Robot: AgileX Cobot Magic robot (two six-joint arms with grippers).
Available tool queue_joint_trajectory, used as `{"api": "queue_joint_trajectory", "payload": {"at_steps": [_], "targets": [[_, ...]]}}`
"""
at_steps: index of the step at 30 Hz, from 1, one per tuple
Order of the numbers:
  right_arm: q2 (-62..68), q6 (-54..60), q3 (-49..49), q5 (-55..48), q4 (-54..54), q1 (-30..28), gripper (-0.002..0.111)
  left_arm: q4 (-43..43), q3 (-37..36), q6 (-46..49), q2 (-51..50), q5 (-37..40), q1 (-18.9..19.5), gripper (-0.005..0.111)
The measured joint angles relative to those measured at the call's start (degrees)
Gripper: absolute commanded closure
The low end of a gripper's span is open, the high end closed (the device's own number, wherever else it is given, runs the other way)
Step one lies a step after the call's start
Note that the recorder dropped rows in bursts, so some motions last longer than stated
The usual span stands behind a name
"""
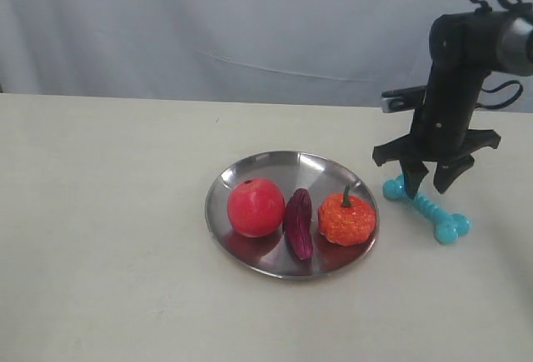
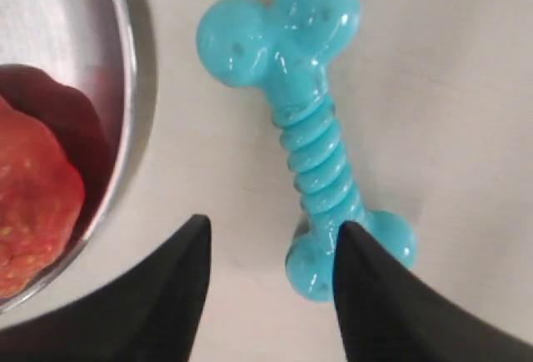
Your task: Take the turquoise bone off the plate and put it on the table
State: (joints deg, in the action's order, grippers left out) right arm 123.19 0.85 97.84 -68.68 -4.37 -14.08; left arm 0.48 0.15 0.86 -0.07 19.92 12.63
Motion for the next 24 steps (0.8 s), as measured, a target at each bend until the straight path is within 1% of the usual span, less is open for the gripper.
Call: {"api": "queue_joint_trajectory", "payload": {"at_steps": [4,5,6,9,13,19,20,23,24], "targets": [[-6.08,0.00,0.00,1.16,0.00,0.00,0.096,0.00,0.00,0.00,0.00,0.00,0.00,0.107],[-7.54,0.13,0.00,1.60,0.00,0.00,0.106,0.00,0.00,0.00,0.00,0.00,0.00,0.107],[-9.82,0.22,0.00,2.07,0.00,0.00,0.109,0.00,0.00,0.00,0.00,0.00,0.00,0.107],[-18.05,0.62,0.00,4.90,0.00,0.23,0.109,0.00,0.00,0.00,0.00,0.00,0.00,0.107],[-28.90,0.94,0.00,9.32,0.00,2.05,0.109,0.00,0.00,0.00,0.00,0.00,0.00,0.107],[-41.05,1.02,-0.39,12.67,0.00,7.44,0.109,0.00,0.00,0.00,0.00,0.00,0.00,0.107],[-46.23,0.78,-2.38,15.66,0.00,9.87,0.109,0.00,0.00,0.00,0.00,0.00,0.00,0.107],[-54.46,-0.85,-7.37,20.61,-1.53,12.44,0.109,0.00,0.00,0.00,0.00,0.00,0.00,0.107],[-59.18,-2.29,-10.76,23.17,-3.33,13.23,0.109,0.00,0.00,0.00,0.00,0.00,0.00,0.107]]}}
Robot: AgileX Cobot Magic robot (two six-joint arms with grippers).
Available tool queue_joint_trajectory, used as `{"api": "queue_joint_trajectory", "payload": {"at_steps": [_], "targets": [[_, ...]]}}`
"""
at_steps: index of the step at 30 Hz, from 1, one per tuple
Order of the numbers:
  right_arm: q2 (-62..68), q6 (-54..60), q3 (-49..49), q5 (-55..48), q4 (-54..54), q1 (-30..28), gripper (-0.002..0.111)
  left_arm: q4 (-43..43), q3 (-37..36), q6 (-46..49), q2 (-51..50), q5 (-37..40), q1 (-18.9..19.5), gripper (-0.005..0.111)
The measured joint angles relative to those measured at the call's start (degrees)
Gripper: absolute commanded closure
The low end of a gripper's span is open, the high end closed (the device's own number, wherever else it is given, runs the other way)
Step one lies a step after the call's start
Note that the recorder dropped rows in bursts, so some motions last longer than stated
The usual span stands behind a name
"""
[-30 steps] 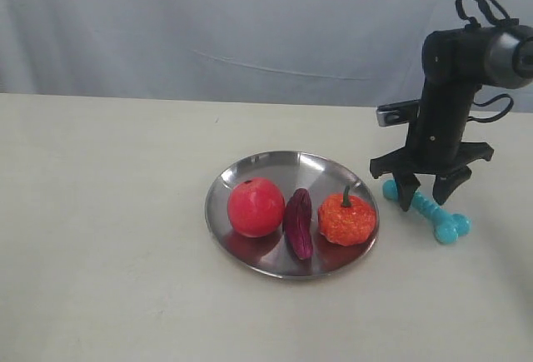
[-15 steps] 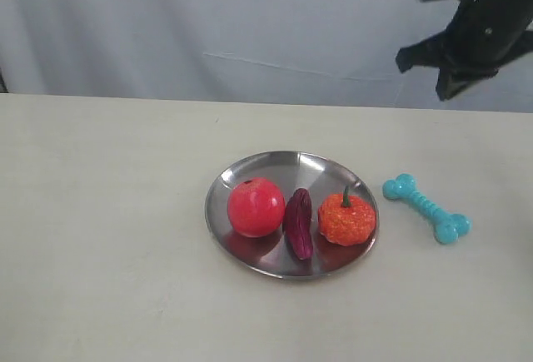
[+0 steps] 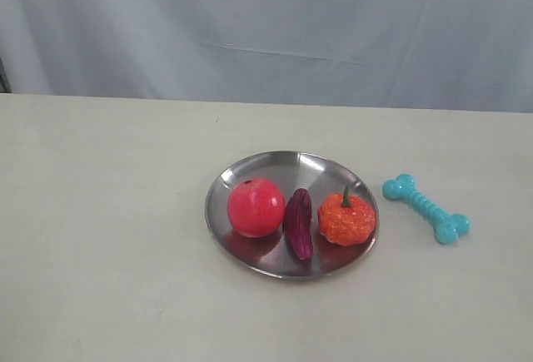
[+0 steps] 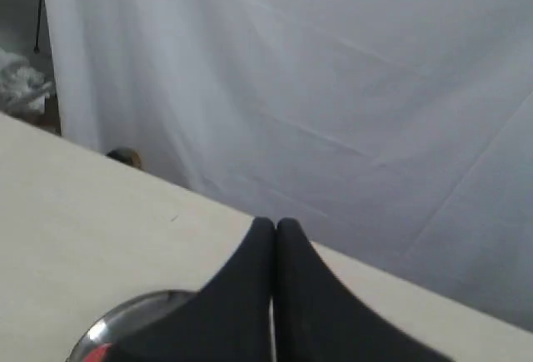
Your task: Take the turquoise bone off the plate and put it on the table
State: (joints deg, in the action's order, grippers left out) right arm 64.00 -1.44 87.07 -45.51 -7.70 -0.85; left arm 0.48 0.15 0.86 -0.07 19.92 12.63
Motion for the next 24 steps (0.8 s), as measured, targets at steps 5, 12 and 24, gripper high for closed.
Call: {"api": "queue_joint_trajectory", "payload": {"at_steps": [5,12,24], "targets": [[-23.33,-3.13,-19.94,14.20,-4.01,0.12,0.109,0.00,0.00,0.00,0.00,0.00,0.00,0.107],[-46.77,-6.74,-39.30,20.94,-4.25,0.12,0.109,0.00,0.00,0.00,0.00,0.00,0.00,0.107],[-61.70,-7.53,-47.92,18.29,-4.18,0.12,0.109,0.00,0.00,0.00,0.00,0.00,0.00,0.107]]}}
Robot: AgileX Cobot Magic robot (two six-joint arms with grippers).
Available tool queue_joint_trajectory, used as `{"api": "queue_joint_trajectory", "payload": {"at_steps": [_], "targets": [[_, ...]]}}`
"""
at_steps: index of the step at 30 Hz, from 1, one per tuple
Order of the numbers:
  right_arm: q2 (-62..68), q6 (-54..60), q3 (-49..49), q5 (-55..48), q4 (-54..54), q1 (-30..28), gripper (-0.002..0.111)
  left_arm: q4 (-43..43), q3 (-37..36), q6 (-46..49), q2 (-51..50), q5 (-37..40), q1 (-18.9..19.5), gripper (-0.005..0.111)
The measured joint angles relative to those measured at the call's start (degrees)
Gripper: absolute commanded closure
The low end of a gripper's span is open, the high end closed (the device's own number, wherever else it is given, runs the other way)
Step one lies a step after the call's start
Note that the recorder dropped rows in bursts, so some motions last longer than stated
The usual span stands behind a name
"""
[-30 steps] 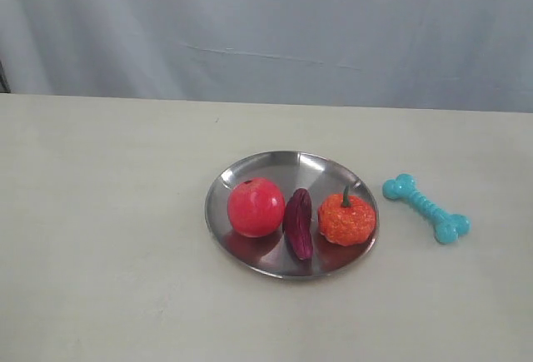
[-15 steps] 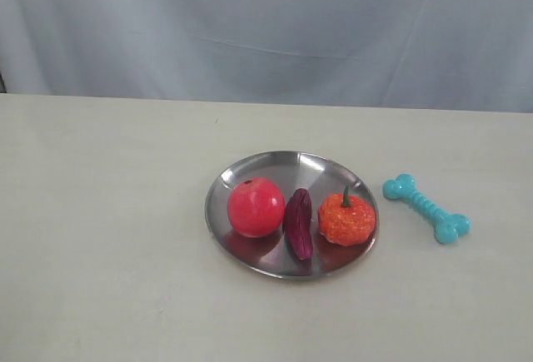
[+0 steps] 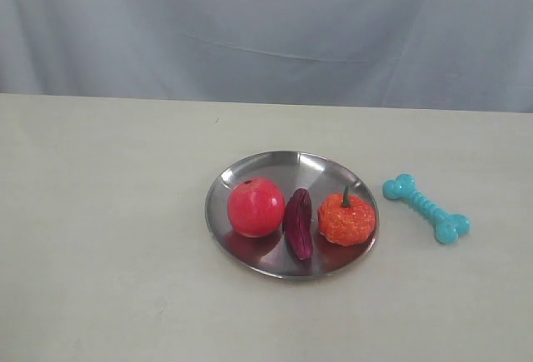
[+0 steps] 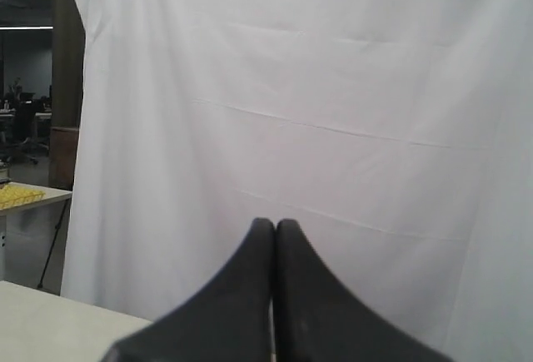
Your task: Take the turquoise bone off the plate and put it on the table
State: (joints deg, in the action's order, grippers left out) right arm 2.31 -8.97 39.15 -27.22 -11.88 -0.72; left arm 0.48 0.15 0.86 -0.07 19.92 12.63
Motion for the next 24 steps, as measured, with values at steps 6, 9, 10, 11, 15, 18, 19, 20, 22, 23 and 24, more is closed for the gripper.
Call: {"api": "queue_joint_trajectory", "payload": {"at_steps": [6,9,10,11,15,18,19,20,22,23,24], "targets": [[-2.08,0.00,0.00,-0.25,0.00,0.00,0.109,0.00,0.00,0.00,0.00,0.00,0.00,0.107],[-2.08,0.00,0.00,-0.37,0.00,0.00,0.109,0.00,0.00,0.00,0.00,0.00,0.00,0.107],[-2.08,0.00,0.00,-0.37,0.00,0.00,0.109,0.00,0.00,0.00,0.00,0.00,0.00,0.107],[-2.08,0.00,0.00,-0.37,0.00,0.00,0.109,0.00,0.00,0.00,0.00,0.00,0.00,0.107],[-2.08,0.00,0.00,-0.37,0.00,0.00,0.109,0.00,0.00,0.00,0.00,0.00,0.00,0.107],[-2.17,0.00,0.00,-0.25,0.00,-2.51,0.109,0.00,0.00,0.00,0.00,0.00,0.00,0.107],[-2.17,0.00,0.00,-0.25,-0.24,-4.22,0.109,0.00,0.00,0.00,0.00,0.00,0.00,0.107],[-2.17,0.00,0.00,0.10,-0.39,-5.74,0.109,0.00,0.00,0.00,0.00,0.00,0.00,0.107],[-2.17,0.00,-0.59,1.27,-0.65,-9.56,0.109,0.00,0.00,0.00,0.00,0.00,0.00,0.107],[-2.17,-0.11,-1.07,1.73,-0.76,-11.33,0.109,0.00,0.00,0.00,0.00,0.00,0.00,0.107],[-2.17,-0.11,-1.68,2.27,-0.88,-12.88,0.109,0.00,0.00,0.00,0.00,0.00,0.00,0.107]]}}
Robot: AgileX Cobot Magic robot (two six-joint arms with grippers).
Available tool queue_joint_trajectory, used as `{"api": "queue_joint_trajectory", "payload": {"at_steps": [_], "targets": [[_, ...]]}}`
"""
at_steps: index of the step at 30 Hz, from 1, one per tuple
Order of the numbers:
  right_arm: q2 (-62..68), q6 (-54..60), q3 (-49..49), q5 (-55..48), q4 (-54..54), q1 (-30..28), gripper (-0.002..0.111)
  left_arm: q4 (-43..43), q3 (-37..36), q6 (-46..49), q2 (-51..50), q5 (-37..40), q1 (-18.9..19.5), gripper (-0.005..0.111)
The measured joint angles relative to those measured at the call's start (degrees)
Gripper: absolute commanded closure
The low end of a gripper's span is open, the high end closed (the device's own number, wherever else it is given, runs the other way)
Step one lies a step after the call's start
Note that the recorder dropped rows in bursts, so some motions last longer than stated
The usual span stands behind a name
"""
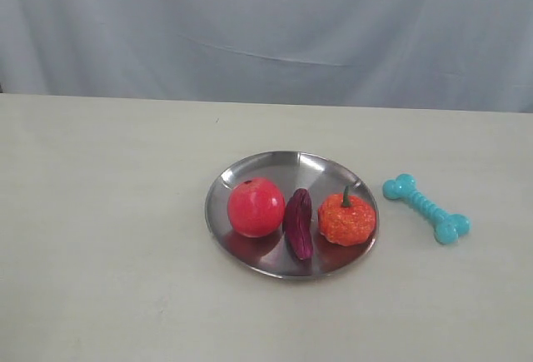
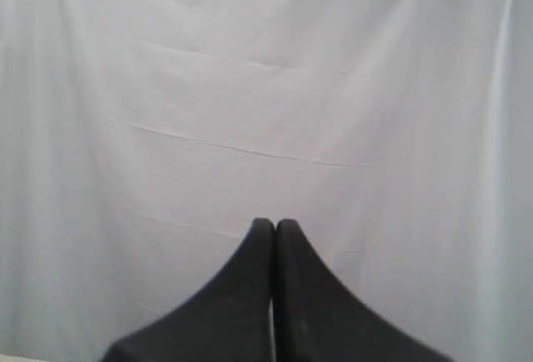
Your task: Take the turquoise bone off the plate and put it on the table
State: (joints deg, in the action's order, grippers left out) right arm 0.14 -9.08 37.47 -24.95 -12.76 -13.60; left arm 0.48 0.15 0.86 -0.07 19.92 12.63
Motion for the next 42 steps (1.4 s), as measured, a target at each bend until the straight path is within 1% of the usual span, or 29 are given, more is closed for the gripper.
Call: {"api": "queue_joint_trajectory", "payload": {"at_steps": [2,5,9,17,25,30,42], "targets": [[0.00,-0.15,-1.46,1.31,-0.11,-2.10,0.109,0.00,0.00,0.00,0.00,0.00,0.00,0.107],[0.00,-0.27,-4.19,3.56,-0.11,-3.22,0.109,0.00,0.00,0.00,0.00,0.00,0.00,0.107],[0.10,-0.37,-9.45,6.11,-0.11,-3.30,0.109,0.00,0.00,0.00,0.00,0.00,0.00,0.107],[0.10,-1.71,-23.79,11.53,-0.19,-3.30,0.109,0.00,0.00,0.00,0.00,0.00,0.00,0.107],[0.10,-4.63,-33.06,13.40,-0.19,-3.30,0.109,0.00,0.00,0.00,0.00,0.00,0.00,0.107],[0.10,-4.87,-36.99,13.84,-0.19,-3.30,0.109,0.00,0.00,0.00,0.00,0.00,0.00,0.107],[0.10,-4.87,-37.33,15.93,-0.19,-3.30,0.109,0.00,0.00,0.00,0.00,0.00,0.00,0.107]]}}
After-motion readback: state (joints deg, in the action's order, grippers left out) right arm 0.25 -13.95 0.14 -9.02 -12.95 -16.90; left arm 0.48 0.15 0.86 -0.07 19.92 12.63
